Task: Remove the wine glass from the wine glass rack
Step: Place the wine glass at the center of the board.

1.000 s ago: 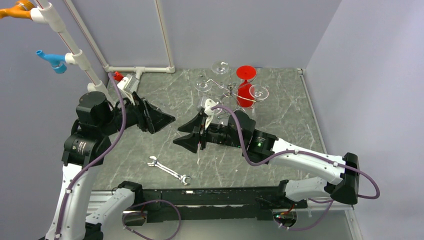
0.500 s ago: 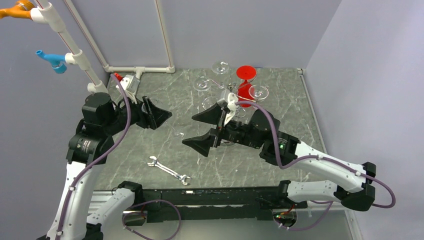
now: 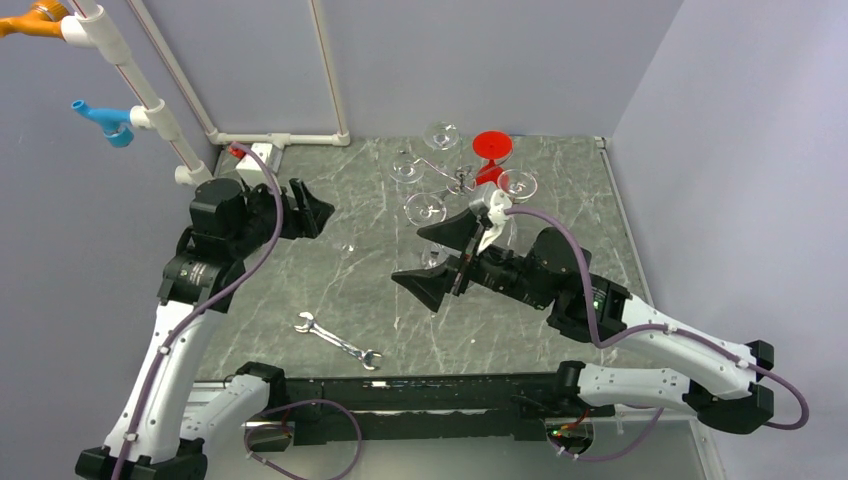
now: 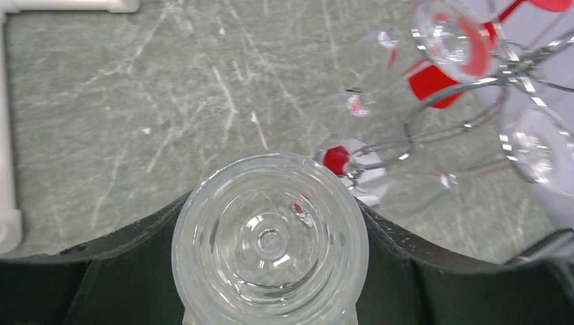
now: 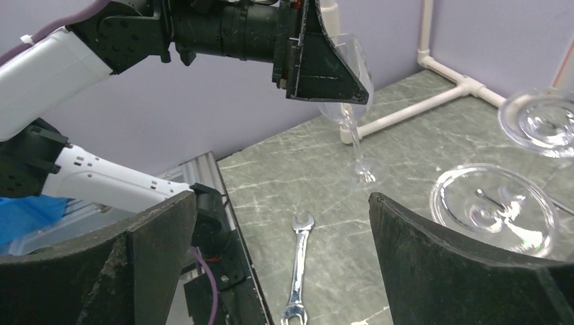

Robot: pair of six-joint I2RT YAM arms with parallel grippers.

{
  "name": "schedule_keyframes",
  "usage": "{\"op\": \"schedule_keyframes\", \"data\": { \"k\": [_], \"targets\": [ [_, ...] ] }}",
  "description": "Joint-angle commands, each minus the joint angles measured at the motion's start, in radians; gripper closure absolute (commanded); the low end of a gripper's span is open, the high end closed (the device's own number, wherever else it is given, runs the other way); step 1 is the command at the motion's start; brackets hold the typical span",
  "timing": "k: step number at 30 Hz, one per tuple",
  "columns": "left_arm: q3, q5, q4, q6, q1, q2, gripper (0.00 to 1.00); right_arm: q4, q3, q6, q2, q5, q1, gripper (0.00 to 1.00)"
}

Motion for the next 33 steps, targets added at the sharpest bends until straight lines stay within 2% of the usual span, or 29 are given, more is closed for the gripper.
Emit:
{"op": "schedule_keyframes", "data": {
  "k": [1, 7, 13, 19, 26, 33],
  "targets": [
    [-0.052, -0.137, 0.181, 0.059, -0.002, -0.018, 1.0, 0.031, -0.045, -0.01, -0.047, 0.076, 0.005, 0.0],
    [-0.14, -0.256, 0.3, 0.098, -0.003, -0.028, 1.0, 0.037, -0.071, -0.017, -0.053, 0.117, 0.004, 0.0],
    [-0.186, -0.302, 0.406, 0.121, -0.007, -0.01, 1.0, 0.025, -0.082, -0.013, -0.065, 0.136, 0.005, 0.0],
    [-0.176, -0.366, 0.482, 0.148, -0.012, 0.08, 1.0, 0.023, -0.102, 0.005, -0.096, 0.171, 0.005, 0.0],
    [-0.149, -0.43, 0.549, 0.114, -0.012, 0.194, 1.0, 0.024, -0.116, 0.025, -0.11, 0.189, 0.005, 0.0],
    [-0.189, -0.498, 0.714, 0.098, -0.012, 0.277, 1.0, 0.037, -0.131, 0.036, -0.109, 0.191, 0.004, 0.0]
  ]
}}
